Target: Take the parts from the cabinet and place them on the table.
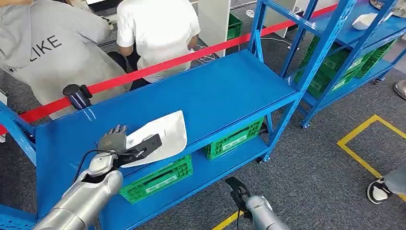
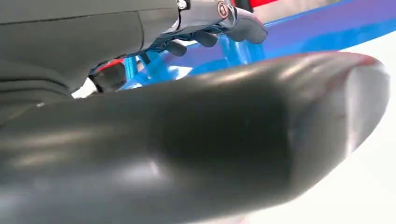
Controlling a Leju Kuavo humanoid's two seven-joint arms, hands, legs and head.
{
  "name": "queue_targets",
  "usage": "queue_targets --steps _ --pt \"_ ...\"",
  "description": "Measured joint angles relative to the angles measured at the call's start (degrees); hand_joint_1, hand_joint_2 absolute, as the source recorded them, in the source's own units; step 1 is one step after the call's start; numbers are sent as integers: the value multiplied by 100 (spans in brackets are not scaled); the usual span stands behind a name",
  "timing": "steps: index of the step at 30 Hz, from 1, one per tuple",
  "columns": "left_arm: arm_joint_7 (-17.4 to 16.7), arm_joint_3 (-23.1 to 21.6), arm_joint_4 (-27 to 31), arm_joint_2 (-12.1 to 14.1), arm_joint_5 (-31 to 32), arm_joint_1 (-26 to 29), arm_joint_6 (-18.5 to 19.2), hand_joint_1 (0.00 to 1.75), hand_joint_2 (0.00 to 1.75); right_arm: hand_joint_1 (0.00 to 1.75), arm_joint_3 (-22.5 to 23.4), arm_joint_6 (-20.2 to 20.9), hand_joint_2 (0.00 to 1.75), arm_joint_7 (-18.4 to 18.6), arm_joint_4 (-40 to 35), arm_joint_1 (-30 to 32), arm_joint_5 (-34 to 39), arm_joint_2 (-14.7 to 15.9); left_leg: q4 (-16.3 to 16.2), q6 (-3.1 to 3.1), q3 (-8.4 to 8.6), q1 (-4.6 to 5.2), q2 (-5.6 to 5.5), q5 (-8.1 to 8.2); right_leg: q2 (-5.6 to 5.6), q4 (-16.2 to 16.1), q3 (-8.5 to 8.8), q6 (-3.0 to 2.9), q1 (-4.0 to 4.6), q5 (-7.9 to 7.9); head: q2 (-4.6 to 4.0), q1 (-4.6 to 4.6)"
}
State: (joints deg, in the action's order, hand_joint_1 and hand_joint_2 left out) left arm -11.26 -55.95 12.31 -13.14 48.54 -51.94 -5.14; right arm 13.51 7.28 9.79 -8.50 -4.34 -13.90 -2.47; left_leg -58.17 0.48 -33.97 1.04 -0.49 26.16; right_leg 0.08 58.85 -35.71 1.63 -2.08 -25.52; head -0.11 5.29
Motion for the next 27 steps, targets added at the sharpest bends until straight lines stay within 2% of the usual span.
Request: queue_targets --steps 7,12,27 --pt "-126 0 -41 100 -4 21 72 0 0 0 0 44 0 0 0 -1 -35 0 1 -3 0 -1 1 -2 1 1 0 0 1 0 0 0" --pt "-236 2 -76 287 -4 104 107 0 0 0 0 44 0 0 0 12 -66 -26 1 -2 0 -1 2 -3 0 1 0 0 0 0 0 0" --pt "-413 28 -114 608 -116 249 273 0 0 0 0 24 0 0 0 59 -74 -46 2 -2 1 0 1 -3 1 -2 0 0 1 0 0 0"
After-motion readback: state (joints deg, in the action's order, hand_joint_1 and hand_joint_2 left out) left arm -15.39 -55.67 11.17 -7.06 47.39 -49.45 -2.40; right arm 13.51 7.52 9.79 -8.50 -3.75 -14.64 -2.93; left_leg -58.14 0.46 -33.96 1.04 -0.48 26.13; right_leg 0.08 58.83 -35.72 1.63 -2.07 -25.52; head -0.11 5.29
